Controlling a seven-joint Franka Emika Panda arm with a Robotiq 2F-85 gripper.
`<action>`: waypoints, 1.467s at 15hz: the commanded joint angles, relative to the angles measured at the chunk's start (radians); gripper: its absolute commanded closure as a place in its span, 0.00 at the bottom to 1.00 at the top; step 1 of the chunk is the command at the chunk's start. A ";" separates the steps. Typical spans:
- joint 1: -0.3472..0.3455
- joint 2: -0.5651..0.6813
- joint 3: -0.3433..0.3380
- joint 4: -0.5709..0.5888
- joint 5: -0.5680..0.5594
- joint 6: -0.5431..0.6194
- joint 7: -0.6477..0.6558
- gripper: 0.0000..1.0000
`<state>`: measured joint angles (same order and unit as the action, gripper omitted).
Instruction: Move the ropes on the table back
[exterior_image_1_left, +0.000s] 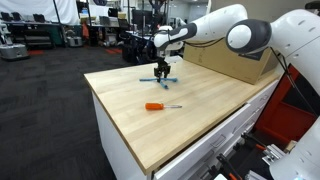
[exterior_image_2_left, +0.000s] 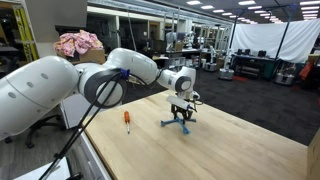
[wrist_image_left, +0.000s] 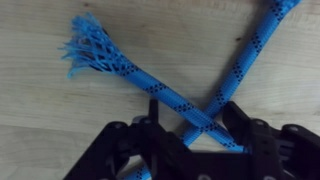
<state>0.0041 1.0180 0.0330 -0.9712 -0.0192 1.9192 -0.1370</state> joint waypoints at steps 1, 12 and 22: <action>0.004 0.040 -0.010 0.064 -0.003 -0.045 0.020 0.62; 0.017 0.014 -0.008 0.060 -0.010 -0.089 -0.003 0.97; -0.025 -0.168 -0.020 -0.184 0.003 -0.054 0.009 0.97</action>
<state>0.0037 0.9542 0.0151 -0.9949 -0.0233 1.8499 -0.1289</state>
